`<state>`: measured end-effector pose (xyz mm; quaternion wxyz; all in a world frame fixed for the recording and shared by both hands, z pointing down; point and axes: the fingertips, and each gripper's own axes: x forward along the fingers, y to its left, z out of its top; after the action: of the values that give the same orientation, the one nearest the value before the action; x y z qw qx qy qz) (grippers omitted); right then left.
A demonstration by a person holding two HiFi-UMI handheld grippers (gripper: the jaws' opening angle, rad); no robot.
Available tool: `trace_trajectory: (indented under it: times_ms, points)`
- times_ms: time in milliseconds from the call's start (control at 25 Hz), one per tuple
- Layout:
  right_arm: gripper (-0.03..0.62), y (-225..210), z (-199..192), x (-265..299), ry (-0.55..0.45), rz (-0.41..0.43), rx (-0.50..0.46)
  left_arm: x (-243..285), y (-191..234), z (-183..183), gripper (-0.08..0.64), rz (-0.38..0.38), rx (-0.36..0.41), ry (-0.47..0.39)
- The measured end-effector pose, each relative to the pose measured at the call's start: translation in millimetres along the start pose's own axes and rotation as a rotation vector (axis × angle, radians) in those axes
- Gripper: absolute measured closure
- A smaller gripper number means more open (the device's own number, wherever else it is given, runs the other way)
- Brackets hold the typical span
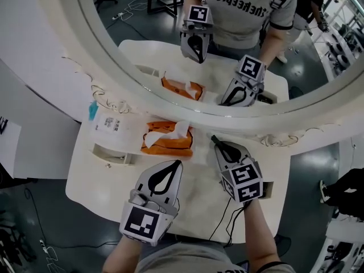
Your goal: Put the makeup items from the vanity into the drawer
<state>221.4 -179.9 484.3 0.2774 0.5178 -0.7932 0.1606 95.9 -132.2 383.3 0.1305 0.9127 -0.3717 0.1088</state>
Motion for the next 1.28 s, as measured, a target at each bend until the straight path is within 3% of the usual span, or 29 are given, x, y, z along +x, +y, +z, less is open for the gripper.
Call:
trace_trajectory:
  times_ms: [680, 1120, 1280]
  points:
    - [0.543, 36.6, 20.7, -59.6, -0.142, 0.082, 0.014, -19.8, -34.4, 6.9, 0.523, -0.02, 0.039, -0.03]
    - [0.543, 62.5, 27.2, -77.6, -0.19, 0.142, -0.014, -52.3, -42.8, 7.8, 0.523, 0.053, 0.066, -0.084]
    - [0.543, 76.7, 32.3, -78.7, -0.207, 0.179, -0.036, -67.0, -45.3, 2.0, 0.523, 0.088, 0.035, -0.062]
